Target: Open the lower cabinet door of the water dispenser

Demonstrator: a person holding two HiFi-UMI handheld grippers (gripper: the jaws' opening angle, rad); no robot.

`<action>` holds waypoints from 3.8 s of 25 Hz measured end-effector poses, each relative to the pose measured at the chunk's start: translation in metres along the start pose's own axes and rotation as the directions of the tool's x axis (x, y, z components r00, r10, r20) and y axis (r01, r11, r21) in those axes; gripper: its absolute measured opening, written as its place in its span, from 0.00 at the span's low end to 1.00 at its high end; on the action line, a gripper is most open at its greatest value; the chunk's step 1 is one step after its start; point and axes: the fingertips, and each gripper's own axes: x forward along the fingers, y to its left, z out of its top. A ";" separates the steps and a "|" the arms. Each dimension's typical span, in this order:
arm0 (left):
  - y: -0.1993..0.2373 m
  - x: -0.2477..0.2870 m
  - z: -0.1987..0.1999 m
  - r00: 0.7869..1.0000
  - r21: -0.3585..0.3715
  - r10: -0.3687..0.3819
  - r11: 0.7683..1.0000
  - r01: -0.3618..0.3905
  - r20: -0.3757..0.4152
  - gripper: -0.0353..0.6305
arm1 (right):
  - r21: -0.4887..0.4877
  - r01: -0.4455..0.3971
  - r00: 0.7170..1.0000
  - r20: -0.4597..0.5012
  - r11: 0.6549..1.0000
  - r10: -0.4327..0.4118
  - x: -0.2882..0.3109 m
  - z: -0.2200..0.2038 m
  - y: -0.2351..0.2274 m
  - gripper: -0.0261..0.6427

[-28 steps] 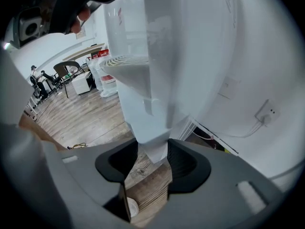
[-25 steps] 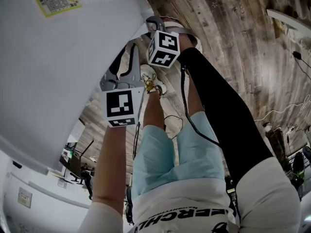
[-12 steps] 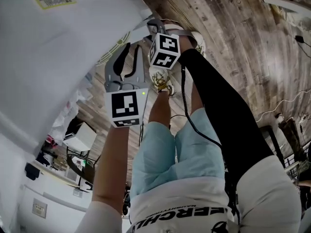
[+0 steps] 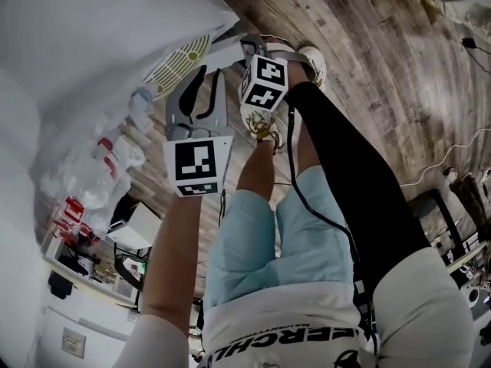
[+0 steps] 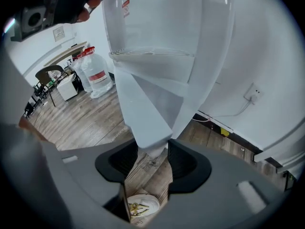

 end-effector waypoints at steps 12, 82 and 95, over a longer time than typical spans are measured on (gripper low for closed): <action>-0.011 -0.028 -0.021 0.999 0.005 0.036 0.999 -0.036 0.020 0.18 | 0.098 -0.016 1.000 0.003 0.995 0.016 -0.010 -0.018 0.041 0.32; 0.028 -0.167 -0.163 0.985 -0.216 0.167 0.964 -0.155 0.037 0.20 | 0.038 -0.107 0.993 -0.035 0.993 0.109 -0.010 -0.006 0.230 0.33; 0.051 -0.202 -0.199 0.978 -0.271 0.207 0.943 -0.193 0.022 0.20 | -0.002 -0.178 0.983 -0.038 0.984 0.178 -0.001 0.011 0.282 0.35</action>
